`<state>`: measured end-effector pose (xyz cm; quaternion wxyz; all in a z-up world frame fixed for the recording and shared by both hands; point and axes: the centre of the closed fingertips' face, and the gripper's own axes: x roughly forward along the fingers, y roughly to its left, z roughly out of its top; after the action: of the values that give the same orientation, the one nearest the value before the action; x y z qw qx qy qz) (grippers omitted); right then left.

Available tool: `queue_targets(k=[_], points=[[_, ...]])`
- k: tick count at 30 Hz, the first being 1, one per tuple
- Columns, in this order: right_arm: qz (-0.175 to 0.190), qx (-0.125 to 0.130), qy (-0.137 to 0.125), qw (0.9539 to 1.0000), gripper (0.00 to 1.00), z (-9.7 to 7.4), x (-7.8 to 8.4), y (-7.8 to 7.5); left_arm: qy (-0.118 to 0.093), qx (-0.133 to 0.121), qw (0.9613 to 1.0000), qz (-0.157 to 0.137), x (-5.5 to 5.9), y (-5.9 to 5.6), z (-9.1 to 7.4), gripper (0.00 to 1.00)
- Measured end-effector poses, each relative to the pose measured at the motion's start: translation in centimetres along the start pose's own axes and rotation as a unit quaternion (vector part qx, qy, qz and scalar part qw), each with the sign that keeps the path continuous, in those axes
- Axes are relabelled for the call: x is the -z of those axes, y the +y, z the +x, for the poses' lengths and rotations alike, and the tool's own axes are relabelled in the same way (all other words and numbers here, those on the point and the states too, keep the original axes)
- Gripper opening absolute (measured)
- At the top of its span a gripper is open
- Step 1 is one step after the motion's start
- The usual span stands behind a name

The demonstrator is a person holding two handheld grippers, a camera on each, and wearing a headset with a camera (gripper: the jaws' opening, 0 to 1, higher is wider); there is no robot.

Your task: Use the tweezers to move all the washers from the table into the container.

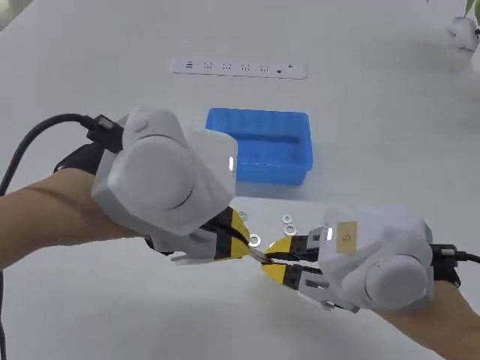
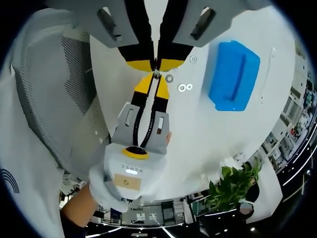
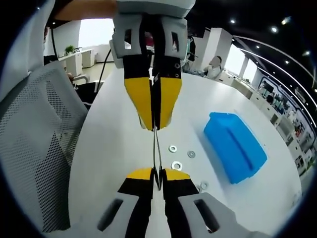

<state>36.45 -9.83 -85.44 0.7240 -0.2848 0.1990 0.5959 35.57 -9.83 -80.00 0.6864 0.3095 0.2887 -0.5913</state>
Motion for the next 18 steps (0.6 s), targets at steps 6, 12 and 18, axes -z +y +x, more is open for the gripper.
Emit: queue_targets(k=[6,12,18], points=[[0.013,0.004,-0.011,0.9998,0.08,-0.7,0.4,-0.2,-0.054,-0.008,0.9981,-0.029,-1.8,0.2,0.7,0.06],[0.009,0.004,-0.012,0.9999,0.08,-0.8,0.4,-0.3,-0.075,-0.017,0.9965,-0.032,-2.4,0.3,1.0,0.06],[0.003,0.000,-0.011,0.9999,0.10,-0.8,0.5,-0.3,-0.093,-0.020,0.9948,-0.036,-2.7,0.3,1.1,0.06]])
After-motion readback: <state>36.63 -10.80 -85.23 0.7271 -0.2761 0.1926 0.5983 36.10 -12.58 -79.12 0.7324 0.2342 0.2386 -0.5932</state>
